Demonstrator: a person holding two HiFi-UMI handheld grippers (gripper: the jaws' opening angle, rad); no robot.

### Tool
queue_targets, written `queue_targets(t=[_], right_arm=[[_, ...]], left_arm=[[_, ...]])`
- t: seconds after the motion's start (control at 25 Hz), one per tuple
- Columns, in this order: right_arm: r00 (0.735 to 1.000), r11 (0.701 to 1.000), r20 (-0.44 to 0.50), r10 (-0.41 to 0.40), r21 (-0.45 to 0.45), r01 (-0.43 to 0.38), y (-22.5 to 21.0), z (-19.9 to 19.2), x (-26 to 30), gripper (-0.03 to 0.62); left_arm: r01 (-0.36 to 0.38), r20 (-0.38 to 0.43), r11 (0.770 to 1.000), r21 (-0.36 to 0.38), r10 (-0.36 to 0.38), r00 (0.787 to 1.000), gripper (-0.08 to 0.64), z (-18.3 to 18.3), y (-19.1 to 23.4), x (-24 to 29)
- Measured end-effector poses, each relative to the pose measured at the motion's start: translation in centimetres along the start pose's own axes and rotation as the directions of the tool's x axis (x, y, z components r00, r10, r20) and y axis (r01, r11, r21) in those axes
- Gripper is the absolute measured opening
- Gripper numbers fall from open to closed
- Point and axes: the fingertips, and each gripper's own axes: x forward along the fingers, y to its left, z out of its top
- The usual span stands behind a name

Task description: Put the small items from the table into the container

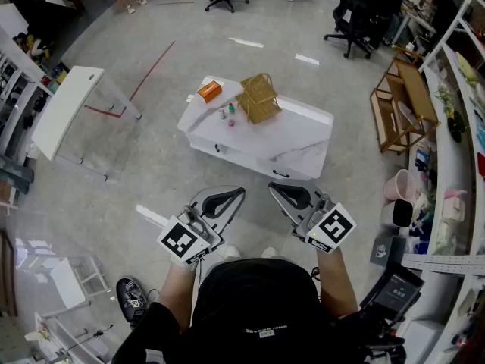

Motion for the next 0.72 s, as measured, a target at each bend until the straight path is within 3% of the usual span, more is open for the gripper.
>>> queue_targets(t=[0.4, 0.72], right_arm=[[1.000, 1.000, 0.002, 0.000, 0.015, 0.000, 1.5, 0.2, 1.5, 0.009], [1.000, 1.000, 0.006, -0.014, 0.020, 0.014, 2.5, 0.0, 2.0, 0.009]], left_arm=[[-0.017, 0.039, 0.999, -0.044, 0.019, 0.999, 0.003, 0.4, 1.3, -2.1], [-0.036, 0.023, 0.999, -0.018, 0.036, 0.999, 0.004, -0.4, 1.4, -3.5]])
